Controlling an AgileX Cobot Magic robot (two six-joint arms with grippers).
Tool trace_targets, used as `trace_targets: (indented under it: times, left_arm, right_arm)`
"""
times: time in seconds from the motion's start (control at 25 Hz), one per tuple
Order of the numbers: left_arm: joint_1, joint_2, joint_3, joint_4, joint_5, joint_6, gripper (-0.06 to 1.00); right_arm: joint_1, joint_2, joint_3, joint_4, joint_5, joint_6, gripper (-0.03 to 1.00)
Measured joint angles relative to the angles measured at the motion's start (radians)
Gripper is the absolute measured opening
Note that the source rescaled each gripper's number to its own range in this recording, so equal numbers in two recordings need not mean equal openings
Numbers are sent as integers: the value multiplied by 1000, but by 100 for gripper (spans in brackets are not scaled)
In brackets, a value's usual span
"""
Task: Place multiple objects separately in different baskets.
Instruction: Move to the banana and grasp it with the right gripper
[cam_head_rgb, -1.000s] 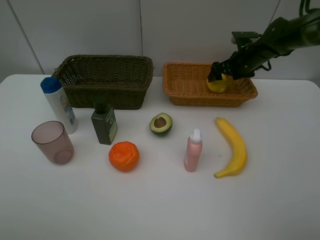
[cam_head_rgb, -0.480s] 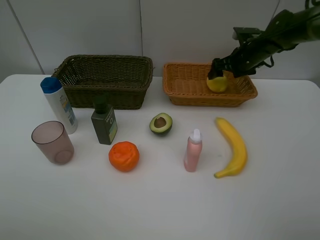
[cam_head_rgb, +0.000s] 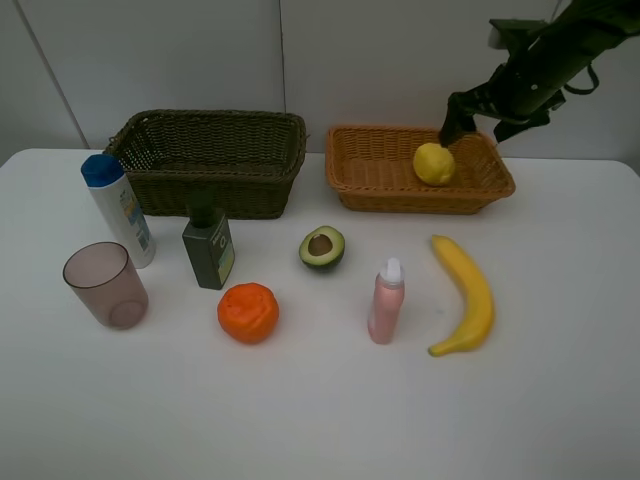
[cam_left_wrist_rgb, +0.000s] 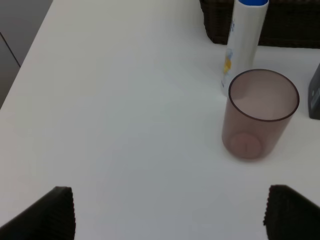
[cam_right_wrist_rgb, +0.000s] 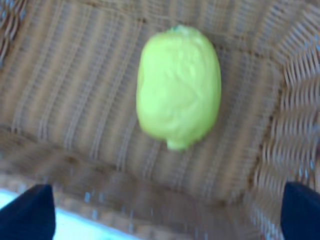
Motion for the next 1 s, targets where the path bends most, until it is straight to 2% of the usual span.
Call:
trace_targets:
  times: [0.36, 0.68, 1.0]
  left_arm:
    - [0, 0, 0, 0, 0, 0, 100]
    - [0, 0, 0, 0, 0, 0, 100]
    - [0, 0, 0, 0, 0, 0, 100]
  right_arm:
    - [0, -44, 0, -52, 279, 33, 91]
    - [1, -44, 0, -57, 383, 57, 91]
    - [1, -44, 1, -62, 408, 77, 91]
